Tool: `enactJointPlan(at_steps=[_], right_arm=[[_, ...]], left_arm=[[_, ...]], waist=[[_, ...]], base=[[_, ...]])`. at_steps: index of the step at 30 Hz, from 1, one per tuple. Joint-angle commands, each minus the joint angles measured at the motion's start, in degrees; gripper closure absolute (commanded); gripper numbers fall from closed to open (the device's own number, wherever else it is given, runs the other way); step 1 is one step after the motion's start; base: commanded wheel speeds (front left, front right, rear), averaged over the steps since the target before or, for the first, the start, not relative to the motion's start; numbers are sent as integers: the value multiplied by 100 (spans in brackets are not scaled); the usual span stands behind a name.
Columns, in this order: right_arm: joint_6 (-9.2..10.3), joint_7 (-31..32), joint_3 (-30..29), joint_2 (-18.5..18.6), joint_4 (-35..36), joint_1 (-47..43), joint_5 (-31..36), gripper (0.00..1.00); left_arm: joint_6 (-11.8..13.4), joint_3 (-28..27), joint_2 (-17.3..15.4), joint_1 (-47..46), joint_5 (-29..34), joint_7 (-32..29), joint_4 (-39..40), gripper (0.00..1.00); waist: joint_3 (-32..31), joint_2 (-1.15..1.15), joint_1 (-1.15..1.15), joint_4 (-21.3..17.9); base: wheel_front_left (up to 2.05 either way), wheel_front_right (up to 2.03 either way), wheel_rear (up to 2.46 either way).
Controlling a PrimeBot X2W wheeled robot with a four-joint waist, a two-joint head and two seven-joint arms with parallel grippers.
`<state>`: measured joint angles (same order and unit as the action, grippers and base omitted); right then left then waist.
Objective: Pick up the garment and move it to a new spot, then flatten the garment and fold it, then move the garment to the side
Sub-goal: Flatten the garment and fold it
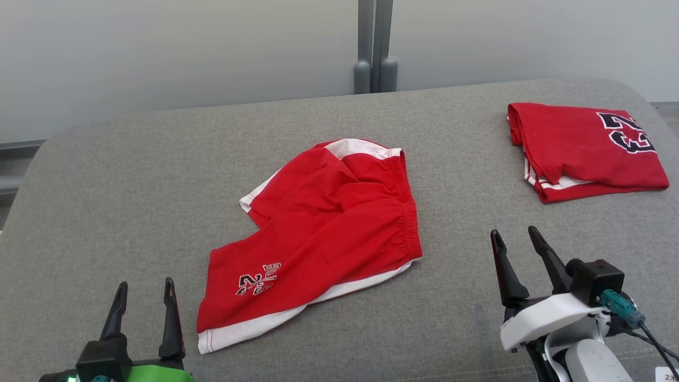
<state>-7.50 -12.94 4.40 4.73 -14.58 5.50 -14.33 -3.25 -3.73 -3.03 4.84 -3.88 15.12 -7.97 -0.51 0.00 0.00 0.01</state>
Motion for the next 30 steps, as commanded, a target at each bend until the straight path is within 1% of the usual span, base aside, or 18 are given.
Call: enactJointPlan(at_steps=[1,14,30], right_arm=[[2,3,8,28,-13,1,-10,0],[2,-17,40,26,-17,18,-7,0],[2,1,27,22,5,-30,6,0]], left_arm=[[50,-19,-46,-82,50,-3,-5,0],[47,2,-40,-34,50,-2,57,0],[52,28,-34,8,33,-3,69,0]], waist=[[-2,0,0,-2],[-15,0,0,-32],[-19,0,0,20]], base=[[0,0,0],[0,0,0],[0,0,0]])
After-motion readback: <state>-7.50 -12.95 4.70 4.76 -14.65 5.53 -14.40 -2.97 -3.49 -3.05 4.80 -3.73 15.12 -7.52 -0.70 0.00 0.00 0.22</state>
